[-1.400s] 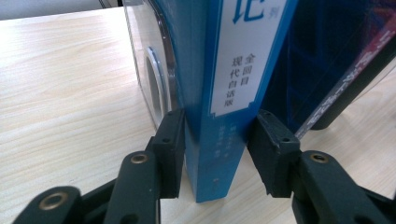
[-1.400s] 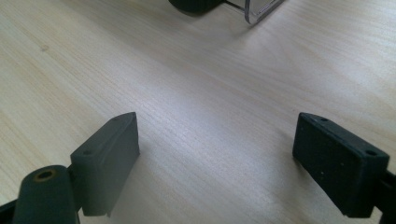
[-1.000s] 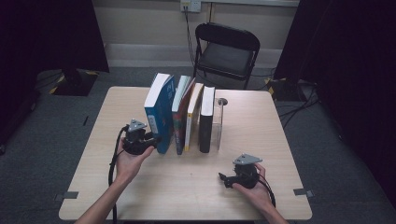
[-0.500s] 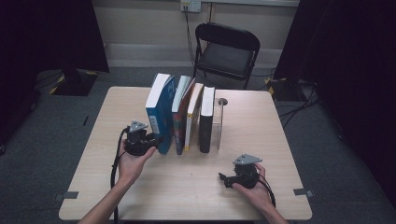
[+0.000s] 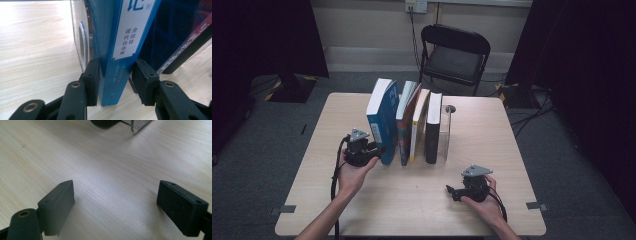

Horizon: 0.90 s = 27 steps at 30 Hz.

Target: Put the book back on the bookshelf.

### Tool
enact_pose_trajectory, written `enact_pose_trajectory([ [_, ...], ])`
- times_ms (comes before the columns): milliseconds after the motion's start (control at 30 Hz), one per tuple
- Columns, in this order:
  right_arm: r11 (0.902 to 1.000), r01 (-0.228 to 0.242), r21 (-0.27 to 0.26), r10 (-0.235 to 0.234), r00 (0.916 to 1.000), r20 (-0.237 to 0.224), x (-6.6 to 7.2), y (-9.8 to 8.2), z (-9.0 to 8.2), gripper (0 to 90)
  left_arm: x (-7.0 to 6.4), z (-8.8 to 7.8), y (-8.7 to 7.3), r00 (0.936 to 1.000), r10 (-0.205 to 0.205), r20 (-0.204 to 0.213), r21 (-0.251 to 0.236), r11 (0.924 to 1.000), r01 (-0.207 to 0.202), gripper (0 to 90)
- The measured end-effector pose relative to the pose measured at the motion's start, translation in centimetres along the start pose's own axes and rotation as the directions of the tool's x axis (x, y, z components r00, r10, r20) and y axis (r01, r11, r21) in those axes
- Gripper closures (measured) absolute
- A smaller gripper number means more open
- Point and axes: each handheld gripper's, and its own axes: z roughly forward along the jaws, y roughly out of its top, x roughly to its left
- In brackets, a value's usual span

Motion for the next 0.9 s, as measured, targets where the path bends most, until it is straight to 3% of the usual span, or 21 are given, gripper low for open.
enact_pose_trajectory([
  [367, 1.0, -0.001, 0.0, 0.001, 1.0, 0.0, 0.0, 0.0, 0.0, 14.4, 0.7, -1.3, 0.5, 0.9995, 0.031, 0.01, -0.04, 0.9987, -0.03, 40.0],
  [433, 1.0, 0.0, 0.0, 0.0, 1.0, 0.0, 0.0, 0.0, 0.0, 14.4, 0.9, -1.4, 0.4, 0.9989, 0.046, 0.0, -0.041, 0.9981, -0.046, 36.8],
  [467, 1.0, 0.0, 0.0, 0.0, 1.0, 0.0, 0.0, 0.0, 0.0, 14.4, 0.9, -1.4, 0.4, 0.9988, 0.048, -0.012, -0.066, 0.9967, -0.049, 35.1],
  [733, 1.0, 0.0, 0.0, 0.0, 1.0, 0.0, 0.0, 0.0, 0.0, 14.4, 0.6, -0.3, 0.1, 0.9952, 0.094, -0.028, -0.029, 0.9951, -0.095, 30.7],
  [900, 1.0, 0.001, 0.0, -0.001, 1.0, 0.0, 0.0, 0.0, 0.0, 14.4, 0.6, 0.5, -0.3, 0.9956, 0.084, -0.041, -0.02, 0.9962, -0.085, 31.4],
])
